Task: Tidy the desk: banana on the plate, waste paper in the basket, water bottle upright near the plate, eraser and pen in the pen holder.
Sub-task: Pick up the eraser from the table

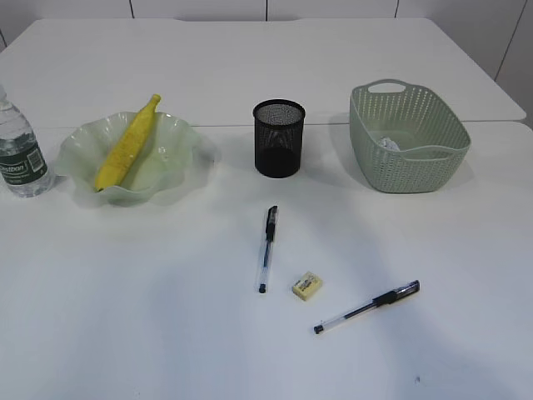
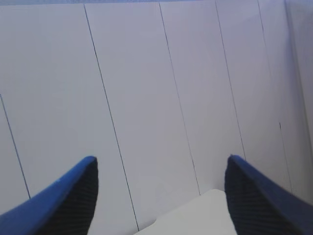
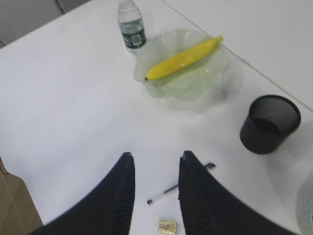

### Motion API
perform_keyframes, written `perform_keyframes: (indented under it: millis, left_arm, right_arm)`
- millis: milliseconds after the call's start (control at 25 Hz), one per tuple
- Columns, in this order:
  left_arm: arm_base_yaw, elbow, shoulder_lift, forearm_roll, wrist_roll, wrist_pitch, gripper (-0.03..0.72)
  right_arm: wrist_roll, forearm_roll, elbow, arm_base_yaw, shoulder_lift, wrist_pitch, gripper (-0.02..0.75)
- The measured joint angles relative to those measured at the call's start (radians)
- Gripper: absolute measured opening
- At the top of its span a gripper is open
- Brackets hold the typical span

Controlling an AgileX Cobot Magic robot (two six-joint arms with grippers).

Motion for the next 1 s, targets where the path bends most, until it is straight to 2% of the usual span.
perform_keyframes:
  millis: [200, 440, 600, 1000]
  left_arm:
    - [0.000, 0.000, -0.009, 0.003, -0.037, 0.000, 0.568]
    - [0.000, 0.000, -0.009, 0.014, -0.082, 0.004, 0.568]
    - [0.000, 0.000, -0.009, 0.041, -0.095, 0.004, 0.568]
    - [0.000, 0.000, -0.009, 0.086, -0.113, 0.013, 0.566]
  right_arm:
    - [0.159, -0.150, 0.000, 0.000, 0.008, 0.008, 0.234]
    - [0.250, -0.283, 0.000, 0.000, 0.021, 0.010, 0.234]
    - [0.308, -0.315, 0.008, 0.000, 0.045, 0.010, 0.234]
    - [0.334, -0.342, 0.151, 0.000, 0.069, 0.010, 0.234]
